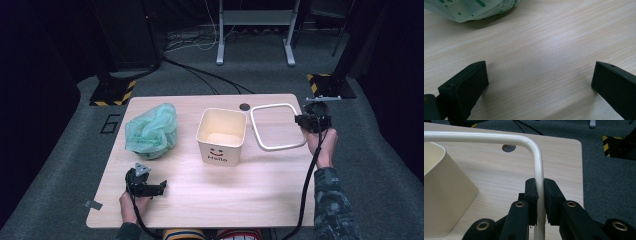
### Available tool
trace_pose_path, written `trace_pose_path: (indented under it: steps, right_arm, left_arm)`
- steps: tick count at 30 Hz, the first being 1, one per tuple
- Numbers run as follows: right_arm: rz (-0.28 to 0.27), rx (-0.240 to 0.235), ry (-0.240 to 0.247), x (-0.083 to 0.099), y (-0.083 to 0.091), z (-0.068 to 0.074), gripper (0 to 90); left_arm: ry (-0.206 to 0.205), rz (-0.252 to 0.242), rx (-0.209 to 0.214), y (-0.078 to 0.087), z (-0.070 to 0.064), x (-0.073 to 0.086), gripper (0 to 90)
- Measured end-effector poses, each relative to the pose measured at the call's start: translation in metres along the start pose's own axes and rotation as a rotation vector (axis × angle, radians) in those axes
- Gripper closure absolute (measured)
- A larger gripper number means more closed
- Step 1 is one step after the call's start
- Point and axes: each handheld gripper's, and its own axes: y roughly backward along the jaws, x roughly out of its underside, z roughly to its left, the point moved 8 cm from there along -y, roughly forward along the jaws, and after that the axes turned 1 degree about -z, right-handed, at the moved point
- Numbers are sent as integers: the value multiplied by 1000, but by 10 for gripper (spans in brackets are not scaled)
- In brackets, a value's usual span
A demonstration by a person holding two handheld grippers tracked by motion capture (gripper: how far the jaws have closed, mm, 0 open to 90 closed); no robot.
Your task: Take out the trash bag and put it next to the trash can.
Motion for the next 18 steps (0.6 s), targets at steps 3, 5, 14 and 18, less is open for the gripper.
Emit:
trace_pose_path:
  steps: [3,5,14,18]
  right_arm:
    - [-7,-3,-2,-3,2,1,819]
    - [-9,-3,-2,-4,2,2,820]
    - [-15,-7,12,-11,6,8,819]
    - [-17,-10,7,-12,6,8,820]
  left_arm:
    - [-2,0,-1,0,0,0,5]
    - [-2,0,0,0,0,0,5]
    - [3,-1,0,0,0,0,8]
    - [2,-1,0,0,0,0,8]
